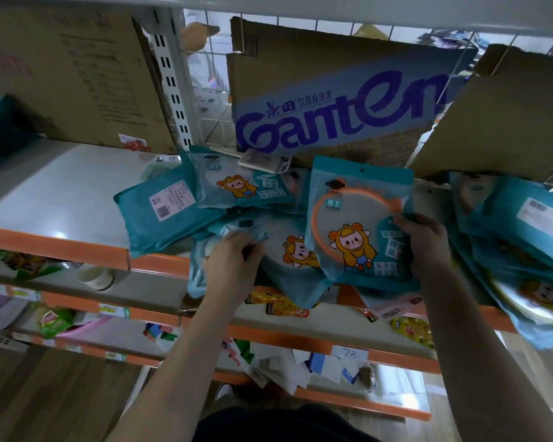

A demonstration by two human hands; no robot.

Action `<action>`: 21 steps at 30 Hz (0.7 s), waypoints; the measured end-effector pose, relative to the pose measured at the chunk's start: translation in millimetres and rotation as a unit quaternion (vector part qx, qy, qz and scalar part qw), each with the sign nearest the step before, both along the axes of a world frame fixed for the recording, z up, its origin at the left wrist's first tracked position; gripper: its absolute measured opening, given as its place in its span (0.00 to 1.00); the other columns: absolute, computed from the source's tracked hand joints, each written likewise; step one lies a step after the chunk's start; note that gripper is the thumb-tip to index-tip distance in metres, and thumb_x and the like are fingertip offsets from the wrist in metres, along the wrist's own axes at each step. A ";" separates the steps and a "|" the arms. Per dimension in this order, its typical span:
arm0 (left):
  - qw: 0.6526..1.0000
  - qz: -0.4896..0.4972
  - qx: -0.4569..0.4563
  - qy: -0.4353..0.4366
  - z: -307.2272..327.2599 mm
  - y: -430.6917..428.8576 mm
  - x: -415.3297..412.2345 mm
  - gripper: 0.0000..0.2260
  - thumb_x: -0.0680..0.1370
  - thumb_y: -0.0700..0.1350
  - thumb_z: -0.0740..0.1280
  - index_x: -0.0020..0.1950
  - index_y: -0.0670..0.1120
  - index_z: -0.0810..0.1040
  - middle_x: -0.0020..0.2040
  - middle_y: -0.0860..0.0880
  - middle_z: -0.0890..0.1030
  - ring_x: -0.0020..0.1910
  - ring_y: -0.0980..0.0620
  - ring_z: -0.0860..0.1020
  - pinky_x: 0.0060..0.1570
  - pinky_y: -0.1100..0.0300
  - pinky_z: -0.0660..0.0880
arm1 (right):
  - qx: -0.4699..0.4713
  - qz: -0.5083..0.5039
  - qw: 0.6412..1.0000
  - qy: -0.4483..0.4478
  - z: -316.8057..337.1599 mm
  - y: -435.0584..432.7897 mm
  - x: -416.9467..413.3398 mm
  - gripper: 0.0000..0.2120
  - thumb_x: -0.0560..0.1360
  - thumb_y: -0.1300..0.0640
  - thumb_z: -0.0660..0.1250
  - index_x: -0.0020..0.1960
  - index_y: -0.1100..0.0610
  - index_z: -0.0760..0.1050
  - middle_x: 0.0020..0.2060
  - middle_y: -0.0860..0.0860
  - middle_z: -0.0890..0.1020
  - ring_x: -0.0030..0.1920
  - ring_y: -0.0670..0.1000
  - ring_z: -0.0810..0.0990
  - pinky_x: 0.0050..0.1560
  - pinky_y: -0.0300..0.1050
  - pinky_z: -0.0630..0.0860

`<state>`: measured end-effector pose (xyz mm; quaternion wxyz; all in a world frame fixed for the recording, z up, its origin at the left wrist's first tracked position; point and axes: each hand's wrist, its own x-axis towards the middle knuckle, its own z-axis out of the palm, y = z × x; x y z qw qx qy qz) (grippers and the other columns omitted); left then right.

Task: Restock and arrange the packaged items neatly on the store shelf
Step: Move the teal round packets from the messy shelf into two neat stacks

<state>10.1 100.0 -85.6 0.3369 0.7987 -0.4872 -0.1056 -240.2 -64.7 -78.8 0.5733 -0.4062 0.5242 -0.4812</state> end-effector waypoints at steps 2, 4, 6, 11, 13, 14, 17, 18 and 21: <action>0.997 -0.012 -0.062 0.054 7.1 2.2 1.2 0.08 0.79 0.44 0.65 0.42 0.43 0.76 0.45 0.49 0.74 0.42 0.52 0.72 0.41 0.57 0.68 | 0.005 0.007 1.000 -0.003 -0.2 1.1 -0.6 0.04 0.73 0.63 0.71 0.44 0.55 0.78 0.31 0.48 0.85 0.32 0.48 0.84 0.34 0.42 0.79; 0.991 0.002 -0.099 0.084 13.0 6.6 3.7 0.06 0.79 0.44 0.65 0.43 0.45 0.76 0.47 0.49 0.74 0.43 0.53 0.74 0.42 0.57 0.72 | 0.006 0.010 1.000 -0.006 0.0 2.2 0.5 0.05 0.73 0.62 0.71 0.46 0.54 0.78 0.33 0.48 0.85 0.33 0.47 0.84 0.34 0.42 0.79; 0.989 0.020 -0.102 0.109 15.3 12.4 6.6 0.07 0.79 0.47 0.66 0.42 0.48 0.76 0.45 0.51 0.74 0.42 0.58 0.73 0.42 0.57 0.73 | 0.001 0.022 1.000 -0.006 0.9 3.7 3.1 0.05 0.74 0.61 0.71 0.47 0.54 0.78 0.37 0.49 0.85 0.35 0.47 0.84 0.34 0.42 0.79; 0.956 0.030 -0.132 0.259 24.4 22.5 22.1 0.09 0.74 0.41 0.71 0.42 0.51 0.73 0.43 0.53 0.81 0.40 0.58 0.80 0.35 0.61 0.76 | -0.017 0.087 0.996 -0.013 5.2 4.9 18.4 0.05 0.77 0.60 0.67 0.53 0.57 0.77 0.45 0.53 0.83 0.42 0.51 0.84 0.41 0.46 0.80; 0.929 0.030 -0.151 0.336 29.3 26.6 32.0 0.12 0.74 0.39 0.72 0.47 0.54 0.72 0.48 0.50 0.84 0.45 0.50 0.83 0.40 0.54 0.80 | -0.038 0.143 0.989 -0.015 6.7 5.0 27.7 0.06 0.79 0.60 0.63 0.53 0.59 0.77 0.47 0.55 0.83 0.45 0.52 0.83 0.45 0.48 0.81; 0.922 0.034 -0.155 0.353 31.0 29.5 36.7 0.14 0.74 0.39 0.72 0.50 0.56 0.73 0.50 0.48 0.84 0.47 0.48 0.83 0.42 0.51 0.81 | -0.050 0.167 0.985 -0.014 7.3 4.7 33.4 0.06 0.80 0.60 0.62 0.53 0.60 0.76 0.47 0.55 0.82 0.45 0.52 0.83 0.45 0.48 0.82; 0.914 0.065 -0.162 0.366 33.4 38.6 51.0 0.21 0.75 0.39 0.71 0.59 0.62 0.72 0.56 0.48 0.82 0.53 0.49 0.82 0.48 0.49 0.81 | -0.071 0.194 0.978 -0.007 11.3 3.4 56.2 0.06 0.80 0.61 0.62 0.53 0.59 0.77 0.46 0.54 0.83 0.44 0.51 0.83 0.43 0.46 0.80; 0.913 0.077 -0.166 0.364 33.9 41.5 56.0 0.23 0.75 0.38 0.70 0.62 0.62 0.71 0.57 0.50 0.81 0.54 0.50 0.81 0.49 0.51 0.81 | -0.075 0.195 0.978 -0.009 13.3 2.7 64.9 0.06 0.79 0.62 0.62 0.52 0.59 0.78 0.45 0.53 0.83 0.44 0.51 0.83 0.42 0.46 0.80; 0.910 0.107 -0.186 0.354 38.1 51.3 74.9 0.28 0.76 0.35 0.68 0.71 0.57 0.68 0.56 0.53 0.80 0.55 0.52 0.79 0.50 0.53 0.80 | -0.093 0.212 0.973 -0.022 18.9 3.1 94.3 0.06 0.79 0.64 0.62 0.47 0.61 0.77 0.39 0.51 0.83 0.40 0.50 0.83 0.40 0.44 0.81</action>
